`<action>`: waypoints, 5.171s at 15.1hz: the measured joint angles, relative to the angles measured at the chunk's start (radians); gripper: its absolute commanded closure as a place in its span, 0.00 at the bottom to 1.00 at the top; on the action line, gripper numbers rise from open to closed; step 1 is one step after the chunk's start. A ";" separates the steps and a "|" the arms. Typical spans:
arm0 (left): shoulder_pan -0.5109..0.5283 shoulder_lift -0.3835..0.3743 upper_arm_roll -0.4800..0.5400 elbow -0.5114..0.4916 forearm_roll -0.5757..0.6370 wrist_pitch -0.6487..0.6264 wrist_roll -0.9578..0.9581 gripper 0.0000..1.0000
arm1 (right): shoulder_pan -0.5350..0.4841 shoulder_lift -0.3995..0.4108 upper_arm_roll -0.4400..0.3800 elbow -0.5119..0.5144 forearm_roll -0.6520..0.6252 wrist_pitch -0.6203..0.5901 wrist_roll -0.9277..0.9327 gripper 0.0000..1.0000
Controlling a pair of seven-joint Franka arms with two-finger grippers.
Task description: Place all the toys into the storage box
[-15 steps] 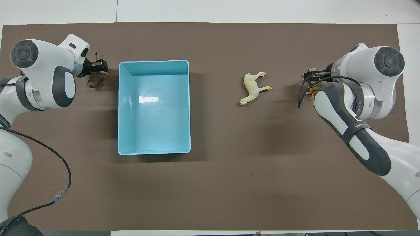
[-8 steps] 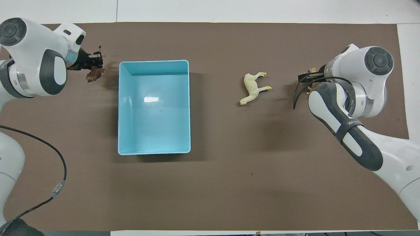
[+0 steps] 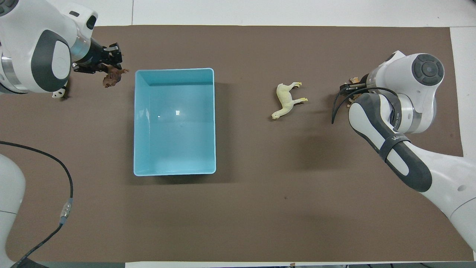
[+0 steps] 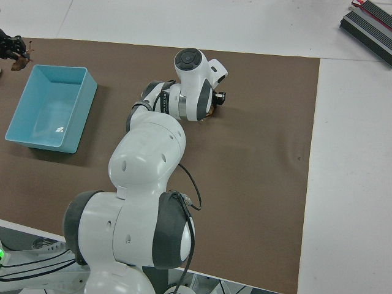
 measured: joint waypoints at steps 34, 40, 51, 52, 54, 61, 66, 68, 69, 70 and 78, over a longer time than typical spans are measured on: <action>0.371 0.135 0.054 -0.267 0.122 0.618 0.808 0.34 | 0.760 0.264 -0.005 0.694 0.004 -0.340 0.864 0.00; 0.370 0.121 0.051 -0.268 0.121 0.615 0.808 0.67 | 0.636 0.167 -0.091 0.713 0.003 -0.462 0.859 0.00; 0.259 0.113 0.037 -0.021 0.119 0.156 0.516 0.73 | 0.368 0.149 -0.090 0.422 0.003 -0.268 0.291 0.00; 0.233 0.102 0.034 0.008 0.116 0.086 0.447 0.73 | 0.372 0.148 -0.088 0.391 0.003 -0.255 0.254 0.00; 0.185 0.054 0.018 0.041 0.072 -0.001 0.288 0.73 | 0.381 0.139 -0.088 0.357 0.003 -0.254 0.186 0.00; -0.061 -0.112 0.002 -0.132 0.007 -0.088 -0.116 0.50 | 0.394 0.087 -0.081 0.248 0.003 -0.189 0.138 0.00; -0.143 -0.189 0.007 -0.361 0.007 0.018 -0.154 0.00 | 0.399 0.060 -0.078 0.102 0.003 -0.044 0.108 0.99; -0.136 -0.216 0.023 -0.369 0.007 0.019 -0.153 0.00 | 0.402 0.050 -0.077 0.093 0.003 -0.045 0.109 1.00; -0.127 -0.230 0.027 -0.369 0.007 0.015 -0.152 0.00 | 0.408 0.047 -0.076 0.092 0.004 -0.047 0.112 1.00; -0.114 -0.247 0.030 -0.367 0.007 0.007 -0.149 0.00 | 0.418 0.042 -0.076 0.095 0.004 -0.057 0.116 1.00; 0.000 -0.446 0.036 -0.354 0.007 -0.265 0.237 0.00 | 0.505 0.060 -0.066 0.482 0.030 -0.400 0.345 1.00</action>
